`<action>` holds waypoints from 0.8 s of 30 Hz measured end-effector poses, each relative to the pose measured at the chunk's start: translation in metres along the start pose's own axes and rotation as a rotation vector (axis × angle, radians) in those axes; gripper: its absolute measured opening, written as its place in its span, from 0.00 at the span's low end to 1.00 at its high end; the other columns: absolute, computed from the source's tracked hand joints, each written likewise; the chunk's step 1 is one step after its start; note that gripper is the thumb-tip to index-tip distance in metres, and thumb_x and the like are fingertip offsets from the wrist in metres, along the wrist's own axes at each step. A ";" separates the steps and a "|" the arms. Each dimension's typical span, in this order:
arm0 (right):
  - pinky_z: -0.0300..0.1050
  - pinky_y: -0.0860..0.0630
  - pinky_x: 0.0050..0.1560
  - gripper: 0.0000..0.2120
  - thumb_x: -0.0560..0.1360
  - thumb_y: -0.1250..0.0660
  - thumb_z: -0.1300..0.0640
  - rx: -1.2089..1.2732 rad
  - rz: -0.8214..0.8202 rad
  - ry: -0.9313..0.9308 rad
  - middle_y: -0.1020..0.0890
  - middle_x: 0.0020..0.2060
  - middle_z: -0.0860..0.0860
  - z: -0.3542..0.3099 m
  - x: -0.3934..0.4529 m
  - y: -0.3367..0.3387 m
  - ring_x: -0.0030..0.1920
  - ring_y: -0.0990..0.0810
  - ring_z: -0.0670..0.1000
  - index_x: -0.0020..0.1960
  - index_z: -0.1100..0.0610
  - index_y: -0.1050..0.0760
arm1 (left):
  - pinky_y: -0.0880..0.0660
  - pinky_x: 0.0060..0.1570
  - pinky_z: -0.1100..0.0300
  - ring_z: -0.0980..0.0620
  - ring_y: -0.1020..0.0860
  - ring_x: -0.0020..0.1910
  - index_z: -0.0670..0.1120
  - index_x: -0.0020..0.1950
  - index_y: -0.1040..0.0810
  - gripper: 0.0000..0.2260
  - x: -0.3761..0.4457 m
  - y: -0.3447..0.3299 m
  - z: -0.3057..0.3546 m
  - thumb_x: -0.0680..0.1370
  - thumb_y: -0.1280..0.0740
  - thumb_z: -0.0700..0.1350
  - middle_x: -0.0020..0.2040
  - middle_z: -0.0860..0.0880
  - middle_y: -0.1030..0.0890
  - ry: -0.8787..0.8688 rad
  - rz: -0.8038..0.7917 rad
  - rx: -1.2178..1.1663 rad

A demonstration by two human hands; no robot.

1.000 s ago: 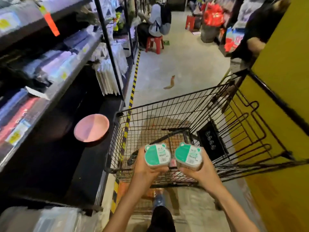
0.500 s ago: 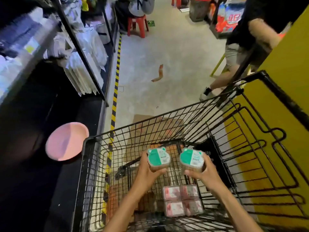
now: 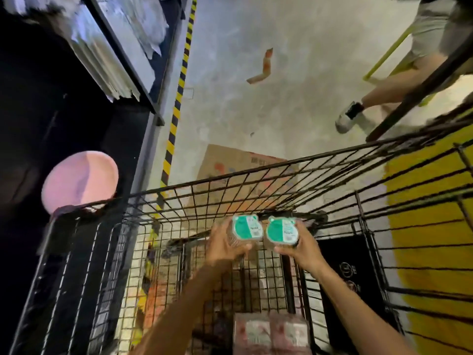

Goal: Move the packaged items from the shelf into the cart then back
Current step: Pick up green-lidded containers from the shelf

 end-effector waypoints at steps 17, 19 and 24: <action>0.33 0.28 0.37 0.24 0.63 0.20 0.60 -0.249 0.113 -0.015 0.20 0.43 0.46 0.076 0.080 -0.015 0.46 0.20 0.51 0.53 0.50 0.29 | 0.25 0.46 0.69 0.52 0.24 0.55 0.44 0.59 0.24 0.23 0.073 -0.055 -0.044 0.66 0.23 0.39 0.56 0.52 0.24 -0.087 0.140 0.184; 0.39 0.26 0.43 0.24 0.65 0.21 0.59 -0.252 0.123 -0.022 0.19 0.47 0.47 0.077 0.083 -0.017 0.48 0.20 0.51 0.57 0.51 0.28 | 0.25 0.42 0.72 0.55 0.24 0.54 0.43 0.59 0.25 0.23 0.074 -0.057 -0.046 0.66 0.23 0.39 0.54 0.55 0.25 -0.049 0.158 0.138; 0.44 0.24 0.50 0.30 0.64 0.21 0.54 -0.246 0.154 -0.065 0.18 0.51 0.48 0.077 0.088 -0.019 0.52 0.21 0.51 0.63 0.51 0.29 | 0.20 0.46 0.59 0.53 0.24 0.54 0.45 0.56 0.25 0.24 0.076 -0.063 -0.047 0.63 0.21 0.39 0.51 0.57 0.26 -0.039 0.186 0.125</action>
Point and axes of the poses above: each hand's wrist, its own x-axis towards the middle knuckle, its own y-axis out of the back of the hand, z = x × y, the point moved 2 cm from there along x, towards the middle knuckle
